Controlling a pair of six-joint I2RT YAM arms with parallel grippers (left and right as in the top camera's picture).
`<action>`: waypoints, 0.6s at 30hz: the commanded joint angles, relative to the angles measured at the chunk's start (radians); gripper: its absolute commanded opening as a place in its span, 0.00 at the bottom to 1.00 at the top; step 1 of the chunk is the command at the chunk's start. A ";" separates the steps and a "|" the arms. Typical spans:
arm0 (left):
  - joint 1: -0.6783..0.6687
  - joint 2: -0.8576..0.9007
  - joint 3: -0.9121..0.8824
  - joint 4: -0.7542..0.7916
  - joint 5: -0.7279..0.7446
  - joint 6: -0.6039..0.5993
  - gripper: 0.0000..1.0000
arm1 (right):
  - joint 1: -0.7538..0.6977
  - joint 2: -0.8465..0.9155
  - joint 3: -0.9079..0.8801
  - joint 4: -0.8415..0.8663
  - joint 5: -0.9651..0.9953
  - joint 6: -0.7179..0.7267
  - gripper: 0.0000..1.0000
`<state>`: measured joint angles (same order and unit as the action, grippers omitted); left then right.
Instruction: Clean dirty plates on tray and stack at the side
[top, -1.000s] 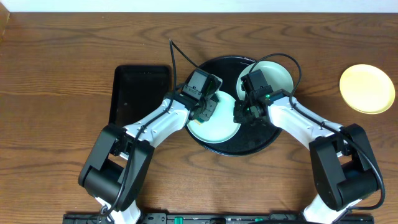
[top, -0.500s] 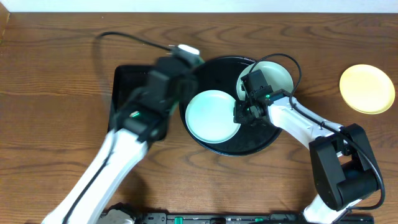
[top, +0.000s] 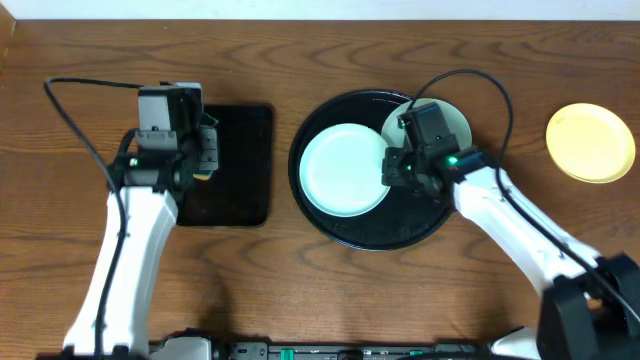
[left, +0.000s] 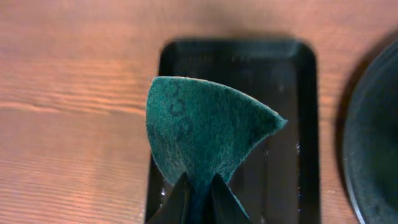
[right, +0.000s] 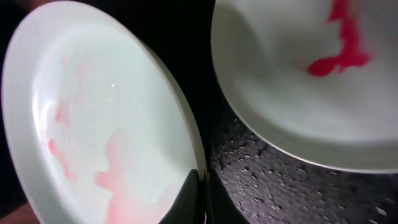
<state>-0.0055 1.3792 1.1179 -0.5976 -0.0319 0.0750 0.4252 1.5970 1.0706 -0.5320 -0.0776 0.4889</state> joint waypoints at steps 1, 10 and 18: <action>0.006 0.119 -0.010 0.001 0.051 -0.010 0.07 | 0.009 -0.087 0.015 -0.025 0.124 -0.025 0.01; 0.006 0.224 -0.010 0.044 0.051 -0.055 0.08 | 0.044 -0.218 0.015 -0.051 0.354 -0.087 0.01; 0.006 0.224 -0.010 0.050 0.051 -0.074 0.08 | 0.218 -0.220 0.016 -0.016 0.724 -0.233 0.01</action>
<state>-0.0010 1.6138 1.1076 -0.5507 0.0174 0.0216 0.5793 1.3861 1.0706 -0.5659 0.4137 0.3492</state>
